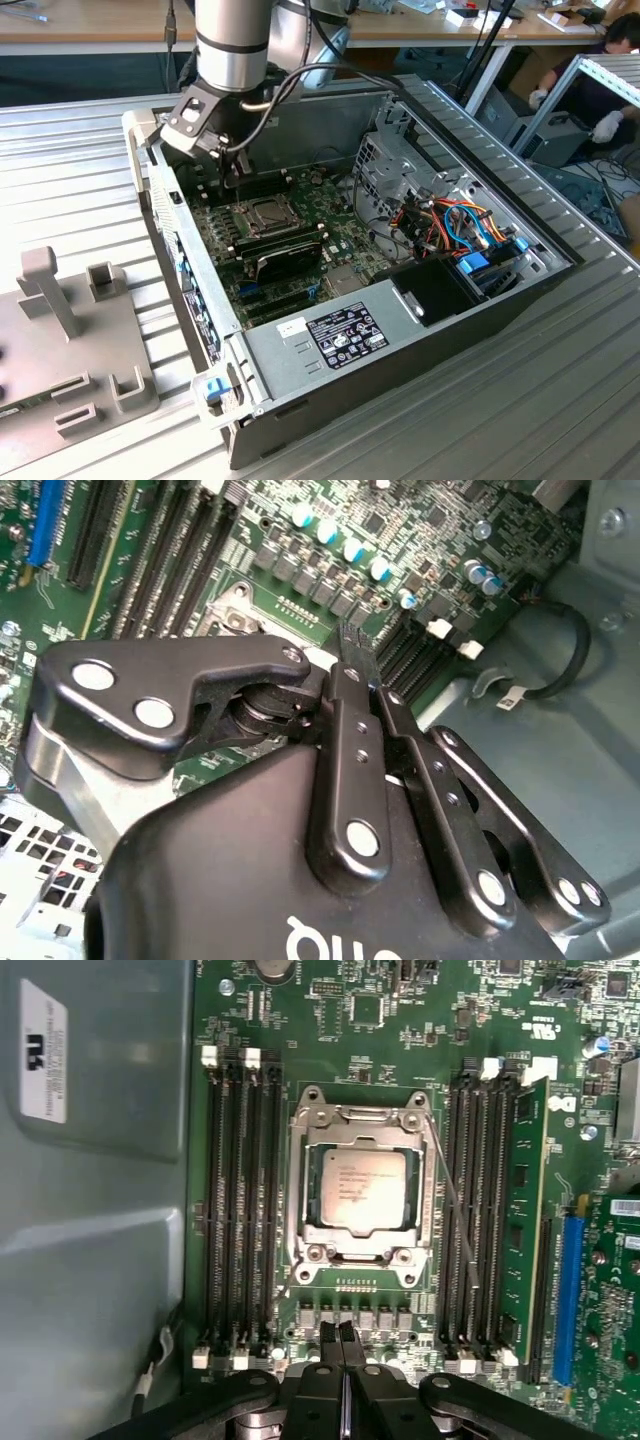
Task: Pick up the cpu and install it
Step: 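Install the first cpu locking lever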
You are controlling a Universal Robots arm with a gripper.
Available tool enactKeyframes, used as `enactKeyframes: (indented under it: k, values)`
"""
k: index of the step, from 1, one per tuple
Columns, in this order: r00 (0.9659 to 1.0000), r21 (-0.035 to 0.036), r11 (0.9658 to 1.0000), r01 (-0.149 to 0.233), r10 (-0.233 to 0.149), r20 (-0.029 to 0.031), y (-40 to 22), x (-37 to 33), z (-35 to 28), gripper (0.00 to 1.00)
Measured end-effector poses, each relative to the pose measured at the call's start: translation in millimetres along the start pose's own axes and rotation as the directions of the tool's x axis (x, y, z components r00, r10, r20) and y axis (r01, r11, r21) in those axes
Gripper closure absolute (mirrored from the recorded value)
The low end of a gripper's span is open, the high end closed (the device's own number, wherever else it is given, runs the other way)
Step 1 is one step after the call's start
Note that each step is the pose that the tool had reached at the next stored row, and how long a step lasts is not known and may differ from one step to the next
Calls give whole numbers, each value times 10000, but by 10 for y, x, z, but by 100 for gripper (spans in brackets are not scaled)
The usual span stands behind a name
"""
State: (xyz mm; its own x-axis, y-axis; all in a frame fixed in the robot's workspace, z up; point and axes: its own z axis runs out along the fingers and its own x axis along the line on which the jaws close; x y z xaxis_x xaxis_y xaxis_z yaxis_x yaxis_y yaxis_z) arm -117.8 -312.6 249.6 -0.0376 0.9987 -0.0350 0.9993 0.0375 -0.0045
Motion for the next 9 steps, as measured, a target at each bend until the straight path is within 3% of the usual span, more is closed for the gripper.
enactKeyframes:
  k: [9]
  values:
    - [10000,0,10000,0,0,0,4,100,-3,89]
